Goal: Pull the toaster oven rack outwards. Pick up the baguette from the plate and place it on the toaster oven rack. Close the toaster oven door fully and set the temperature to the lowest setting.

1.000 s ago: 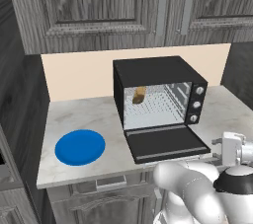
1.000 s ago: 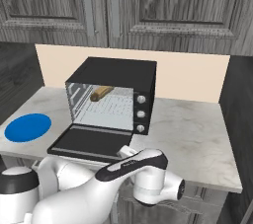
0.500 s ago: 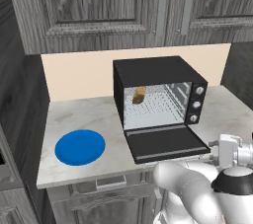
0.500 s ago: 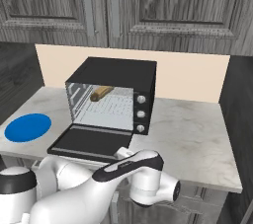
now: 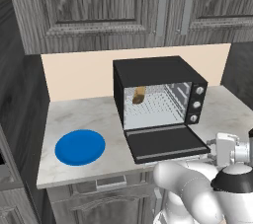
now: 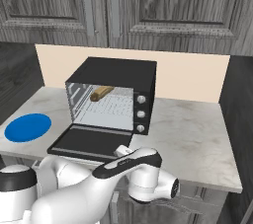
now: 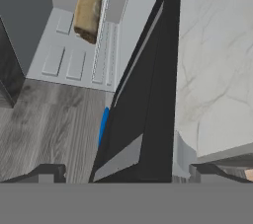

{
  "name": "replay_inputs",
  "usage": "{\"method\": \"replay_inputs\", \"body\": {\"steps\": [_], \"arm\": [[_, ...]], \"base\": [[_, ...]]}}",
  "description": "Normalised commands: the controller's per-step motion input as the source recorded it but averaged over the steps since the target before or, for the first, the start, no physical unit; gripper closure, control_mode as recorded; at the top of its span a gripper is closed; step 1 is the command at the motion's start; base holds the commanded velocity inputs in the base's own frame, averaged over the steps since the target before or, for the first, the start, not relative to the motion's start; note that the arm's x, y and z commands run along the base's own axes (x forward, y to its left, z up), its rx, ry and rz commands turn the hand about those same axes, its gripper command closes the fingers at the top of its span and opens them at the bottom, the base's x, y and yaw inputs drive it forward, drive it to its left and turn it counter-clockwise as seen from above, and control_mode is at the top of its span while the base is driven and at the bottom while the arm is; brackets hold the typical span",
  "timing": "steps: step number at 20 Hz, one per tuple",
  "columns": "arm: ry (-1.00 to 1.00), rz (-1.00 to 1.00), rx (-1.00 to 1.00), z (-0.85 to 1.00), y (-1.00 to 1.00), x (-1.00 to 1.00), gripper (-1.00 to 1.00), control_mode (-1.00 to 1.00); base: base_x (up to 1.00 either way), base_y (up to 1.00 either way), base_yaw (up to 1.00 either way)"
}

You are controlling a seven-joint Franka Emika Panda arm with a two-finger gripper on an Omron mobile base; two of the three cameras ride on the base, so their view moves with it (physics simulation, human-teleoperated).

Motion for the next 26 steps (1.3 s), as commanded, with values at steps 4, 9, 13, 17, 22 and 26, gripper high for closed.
{"method": "replay_inputs", "body": {"steps": [4,9,13,17,22,26], "arm": [[0.0,0.0,0.0,0.0,0.1,0.2,-1.0,-1.0],[0.0,0.0,0.0,-0.01,0.09,0.12,-1.0,-1.0],[0.0,0.0,0.0,-0.12,0.05,0.04,-1.0,-1.0],[0.0,0.0,0.0,-0.31,0.0,0.0,-1.0,-1.0],[0.0,0.0,0.0,-0.18,0.06,0.01,-1.0,-1.0],[0.0,0.0,0.0,0.0,0.1,0.11,-1.0,-1.0]], "base": [[0.0,0.0,0.0],[0.0,0.0,0.0],[0.0,0.0,0.0],[0.0,0.0,0.0],[0.0,0.0,0.0],[0.0,0.0,0.0]]}}
